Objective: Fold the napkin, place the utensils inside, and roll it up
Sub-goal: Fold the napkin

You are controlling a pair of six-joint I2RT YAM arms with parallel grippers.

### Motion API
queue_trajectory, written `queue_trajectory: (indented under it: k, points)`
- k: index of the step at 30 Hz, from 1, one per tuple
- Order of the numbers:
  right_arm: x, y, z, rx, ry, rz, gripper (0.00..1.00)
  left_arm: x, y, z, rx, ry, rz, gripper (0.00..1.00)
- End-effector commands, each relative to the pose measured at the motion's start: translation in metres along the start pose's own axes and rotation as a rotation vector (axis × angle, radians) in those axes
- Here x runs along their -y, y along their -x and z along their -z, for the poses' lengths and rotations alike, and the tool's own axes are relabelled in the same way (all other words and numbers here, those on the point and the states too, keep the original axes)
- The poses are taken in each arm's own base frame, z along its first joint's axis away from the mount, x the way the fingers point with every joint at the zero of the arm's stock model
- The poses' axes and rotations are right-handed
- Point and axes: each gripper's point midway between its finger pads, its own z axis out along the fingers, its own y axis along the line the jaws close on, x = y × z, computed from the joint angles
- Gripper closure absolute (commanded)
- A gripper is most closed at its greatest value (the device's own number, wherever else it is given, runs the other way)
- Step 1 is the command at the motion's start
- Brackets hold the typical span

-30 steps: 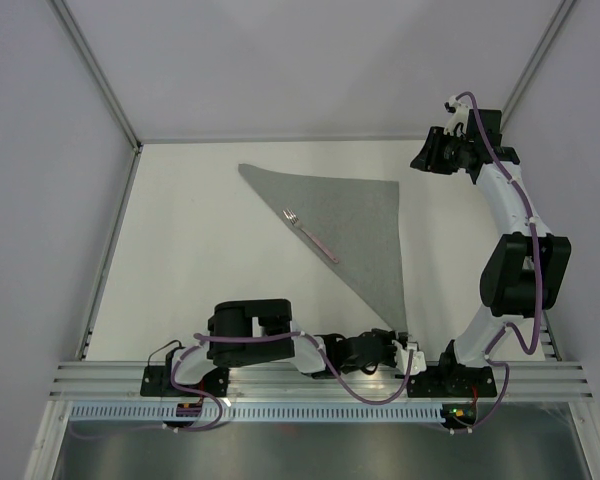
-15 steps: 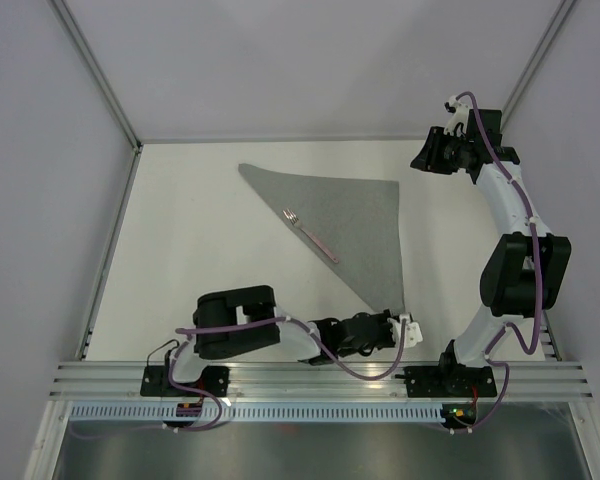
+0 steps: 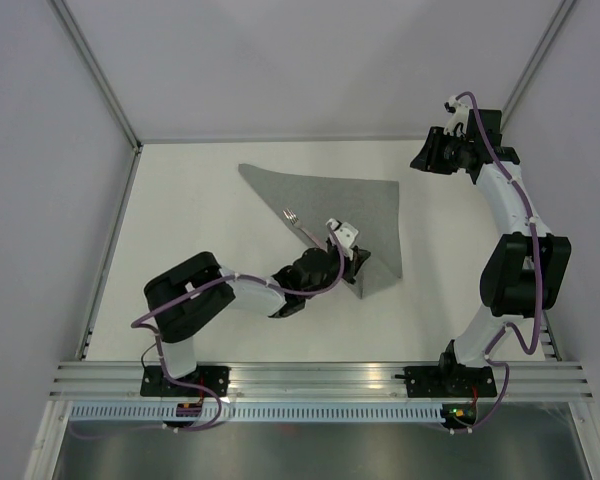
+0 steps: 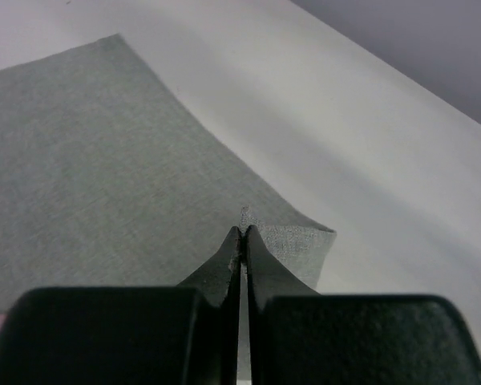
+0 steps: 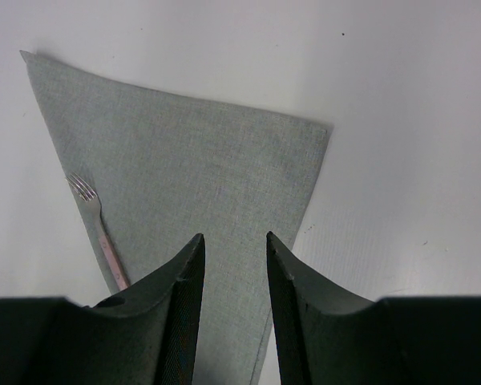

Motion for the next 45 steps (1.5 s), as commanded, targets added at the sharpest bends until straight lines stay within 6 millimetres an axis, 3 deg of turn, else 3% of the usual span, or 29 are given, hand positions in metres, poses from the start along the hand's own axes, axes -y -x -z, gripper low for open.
queue_trajectory:
  k: [1,9,17,32,45]
  points:
    - [-0.002,0.006,0.0,0.019,0.016,-0.016,0.58,-0.032,0.024,0.007,0.071,0.101,0.191,0.98]
    - [-0.003,0.005,0.0,0.013,0.022,-0.02,0.58,-0.134,0.03,0.017,0.075,0.33,0.321,0.98]
    - [-0.003,0.005,0.0,0.011,0.025,-0.022,0.58,-0.193,0.022,0.026,0.067,0.434,0.398,0.98]
    - [-0.004,0.002,-0.001,0.001,0.031,-0.018,0.58,-0.24,0.014,0.023,0.045,0.487,0.47,0.98]
    - [-0.003,0.0,-0.003,-0.005,0.03,-0.017,0.58,-0.251,0.004,0.024,0.04,0.497,0.513,0.98]
